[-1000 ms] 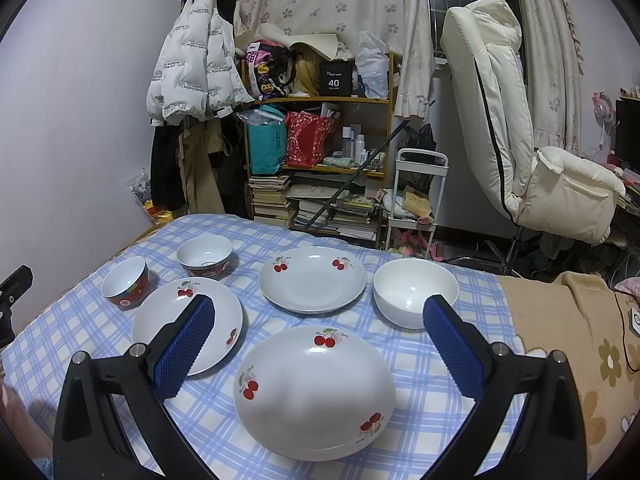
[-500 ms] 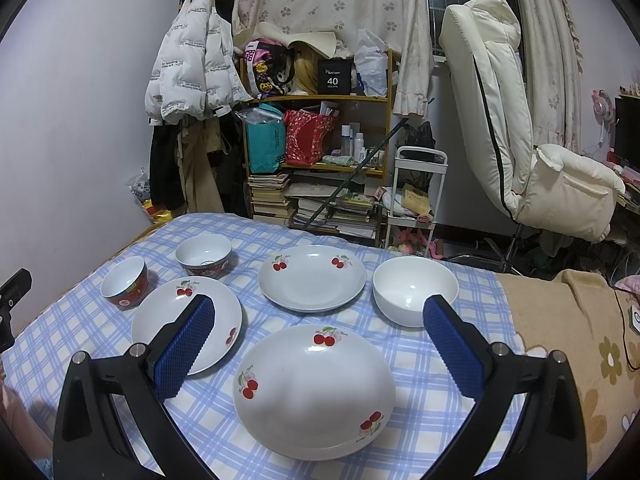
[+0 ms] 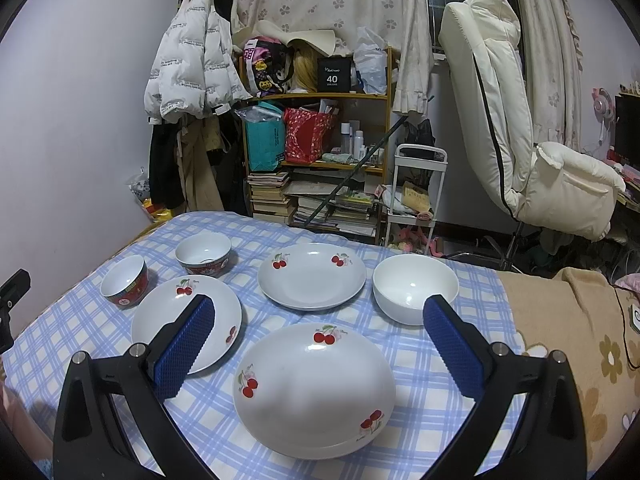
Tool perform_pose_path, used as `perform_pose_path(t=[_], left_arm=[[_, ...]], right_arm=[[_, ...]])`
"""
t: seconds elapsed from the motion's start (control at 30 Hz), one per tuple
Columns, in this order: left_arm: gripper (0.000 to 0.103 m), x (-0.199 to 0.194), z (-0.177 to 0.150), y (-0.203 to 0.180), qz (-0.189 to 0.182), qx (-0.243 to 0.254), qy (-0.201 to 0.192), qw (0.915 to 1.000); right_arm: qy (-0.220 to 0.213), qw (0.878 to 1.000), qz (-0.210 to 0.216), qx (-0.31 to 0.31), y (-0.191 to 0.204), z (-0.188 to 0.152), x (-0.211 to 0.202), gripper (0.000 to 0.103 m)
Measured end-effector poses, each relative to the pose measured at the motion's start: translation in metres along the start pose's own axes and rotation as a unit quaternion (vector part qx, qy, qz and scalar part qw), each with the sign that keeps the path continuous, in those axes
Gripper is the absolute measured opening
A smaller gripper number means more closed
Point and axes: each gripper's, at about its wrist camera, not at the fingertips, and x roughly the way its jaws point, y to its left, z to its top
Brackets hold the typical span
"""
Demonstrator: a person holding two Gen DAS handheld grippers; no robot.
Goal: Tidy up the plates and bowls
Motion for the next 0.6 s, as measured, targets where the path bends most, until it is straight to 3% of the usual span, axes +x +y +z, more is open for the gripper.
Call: perform_pose_path(t=[0.6], left_arm=[[0.102,-0.0005,-0.0012,0.0021,0.002,-0.001,-0.002,1.0000]], right_arm=[[0.002,1.000,0.000,0.001,-0.0006,-0.0005,0.0013,0.103]])
